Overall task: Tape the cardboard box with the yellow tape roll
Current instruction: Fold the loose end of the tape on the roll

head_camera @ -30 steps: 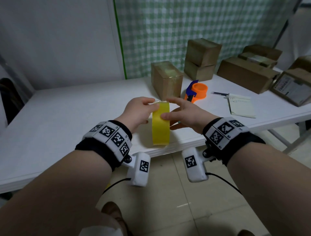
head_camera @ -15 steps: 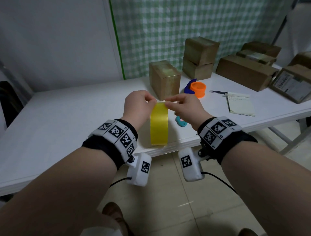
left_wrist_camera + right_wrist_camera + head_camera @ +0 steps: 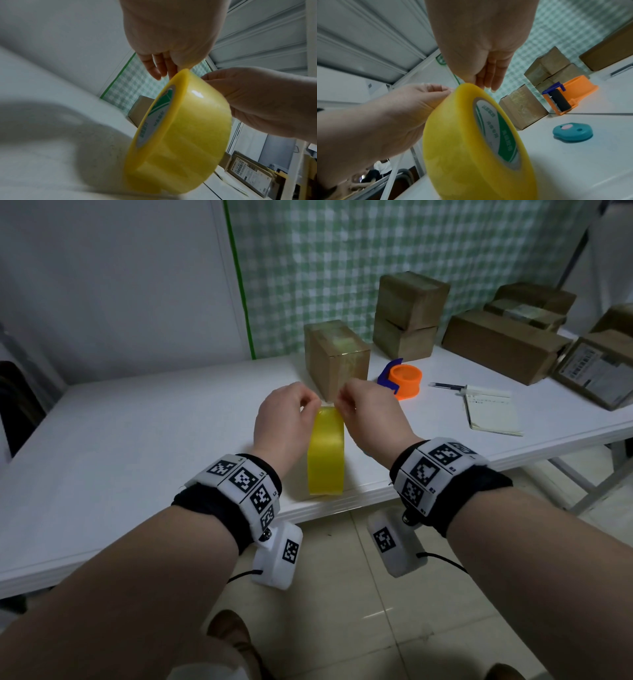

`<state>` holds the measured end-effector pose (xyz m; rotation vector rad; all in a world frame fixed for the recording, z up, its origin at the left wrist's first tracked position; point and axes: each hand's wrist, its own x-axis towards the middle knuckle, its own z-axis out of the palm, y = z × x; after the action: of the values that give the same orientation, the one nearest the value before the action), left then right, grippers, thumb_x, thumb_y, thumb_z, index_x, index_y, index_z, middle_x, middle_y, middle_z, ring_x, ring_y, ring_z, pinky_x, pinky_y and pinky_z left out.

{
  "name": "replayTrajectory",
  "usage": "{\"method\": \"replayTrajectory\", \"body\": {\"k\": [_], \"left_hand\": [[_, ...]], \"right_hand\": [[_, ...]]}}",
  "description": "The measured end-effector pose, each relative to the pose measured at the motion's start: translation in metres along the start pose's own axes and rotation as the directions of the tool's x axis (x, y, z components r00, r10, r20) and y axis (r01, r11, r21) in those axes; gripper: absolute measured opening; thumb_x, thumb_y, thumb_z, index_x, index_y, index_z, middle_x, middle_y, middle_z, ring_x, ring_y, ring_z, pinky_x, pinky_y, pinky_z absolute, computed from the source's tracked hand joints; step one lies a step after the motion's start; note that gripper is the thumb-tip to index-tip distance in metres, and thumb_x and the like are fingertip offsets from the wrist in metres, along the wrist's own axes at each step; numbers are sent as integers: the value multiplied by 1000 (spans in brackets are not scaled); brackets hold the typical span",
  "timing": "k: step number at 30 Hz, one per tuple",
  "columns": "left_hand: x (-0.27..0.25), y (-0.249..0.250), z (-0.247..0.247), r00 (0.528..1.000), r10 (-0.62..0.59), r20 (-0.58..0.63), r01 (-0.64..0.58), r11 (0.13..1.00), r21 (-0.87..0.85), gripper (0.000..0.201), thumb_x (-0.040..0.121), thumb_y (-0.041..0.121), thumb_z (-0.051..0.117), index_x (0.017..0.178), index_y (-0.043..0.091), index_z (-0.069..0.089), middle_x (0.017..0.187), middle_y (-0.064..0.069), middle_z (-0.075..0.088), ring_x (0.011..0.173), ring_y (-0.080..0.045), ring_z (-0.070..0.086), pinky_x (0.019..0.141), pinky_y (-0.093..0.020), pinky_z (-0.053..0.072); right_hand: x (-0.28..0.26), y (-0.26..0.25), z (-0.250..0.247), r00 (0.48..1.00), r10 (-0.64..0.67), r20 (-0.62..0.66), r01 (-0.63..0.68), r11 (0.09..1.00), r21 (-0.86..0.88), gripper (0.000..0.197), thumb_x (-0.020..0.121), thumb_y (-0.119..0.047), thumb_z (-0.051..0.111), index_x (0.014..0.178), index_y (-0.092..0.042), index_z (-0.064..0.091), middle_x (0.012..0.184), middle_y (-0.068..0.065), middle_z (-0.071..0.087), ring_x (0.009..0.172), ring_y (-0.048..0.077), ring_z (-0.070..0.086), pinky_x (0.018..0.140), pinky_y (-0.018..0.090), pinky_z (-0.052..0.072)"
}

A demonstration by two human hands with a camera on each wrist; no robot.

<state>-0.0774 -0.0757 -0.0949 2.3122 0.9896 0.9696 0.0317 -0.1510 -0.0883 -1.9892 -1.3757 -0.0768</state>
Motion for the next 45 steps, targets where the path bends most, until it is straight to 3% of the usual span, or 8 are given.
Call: {"method": "replayTrajectory", "body": {"k": [7, 12, 18, 21, 26, 30, 40, 45], "left_hand": [[-6, -1, 8, 997, 26, -69, -24, 999, 29, 17, 95, 18, 46, 92, 8, 59, 97, -10, 65, 95, -27, 55, 80, -36, 41], [-9, 1, 12, 994, 8, -112, -17, 997, -80, 13, 94, 17, 49, 91, 7, 58, 93, -9, 66, 90, -25, 57, 78, -32, 42], [-5, -5, 6, 998, -39, -47, 25, 964, -263, 5, 90, 14, 56, 86, 14, 59, 89, 0, 63, 88, -13, 57, 85, -30, 47], [-2, -7, 1, 1000, -24, -6, 21, 959, -284, 9, 88, 10, 58, 83, 17, 58, 87, 3, 62, 88, -14, 58, 86, -38, 53], [-1, -8, -5, 998, -49, 40, 60, 925, -376, 10, 84, 7, 64, 85, 17, 65, 76, 12, 61, 80, -12, 60, 84, -43, 56], [0, -9, -9, 981, -161, 105, 193, 821, -537, 31, 83, 5, 66, 105, 22, 54, 77, -4, 69, 76, -16, 65, 80, -34, 57], [-2, -10, -10, 985, -126, 116, 169, 819, -548, 31, 86, -6, 55, 72, 22, 55, 73, -2, 63, 72, -11, 63, 68, -22, 56], [-3, -10, -9, 988, -108, 109, 149, 837, -527, 35, 87, -6, 53, 69, 24, 60, 77, 3, 64, 79, -14, 62, 73, -27, 57]], "right_hand": [[-6, -1, 6, 995, -83, -59, 78, 993, -89, 20, 97, -15, 40, 99, -3, 55, 88, 19, 67, 78, 37, 61, 59, 34, 33], [-4, 2, 8, 995, -20, -98, 29, 996, 87, 19, 96, -16, 45, 94, 0, 55, 84, 19, 66, 70, 26, 52, 62, 34, 38], [-1, 6, 6, 997, 74, -19, -64, 945, 321, 8, 89, -9, 54, 84, -15, 57, 78, -6, 57, 76, 12, 53, 67, 17, 42], [1, 8, 4, 994, 110, -10, -99, 928, 359, 13, 87, -7, 56, 80, -17, 55, 69, -14, 52, 67, 6, 51, 71, 27, 50], [2, 8, 0, 985, 171, 35, -166, 861, 481, 30, 86, -4, 58, 68, -27, 54, 67, -7, 55, 71, 15, 57, 74, 39, 57], [1, 7, -3, 968, 234, 87, -240, 775, 585, 19, 86, -1, 57, 85, -20, 54, 67, 0, 52, 69, 18, 55, 70, 34, 56], [-2, 4, -11, 969, 175, 172, -245, 741, 625, 33, 81, 7, 60, 71, -19, 44, 83, 7, 60, 66, 16, 54, 57, 22, 50], [-4, 3, -11, 974, 176, 140, -225, 754, 617, 36, 76, 5, 68, 68, -19, 42, 73, 2, 62, 67, 21, 55, 62, 34, 49]]}}
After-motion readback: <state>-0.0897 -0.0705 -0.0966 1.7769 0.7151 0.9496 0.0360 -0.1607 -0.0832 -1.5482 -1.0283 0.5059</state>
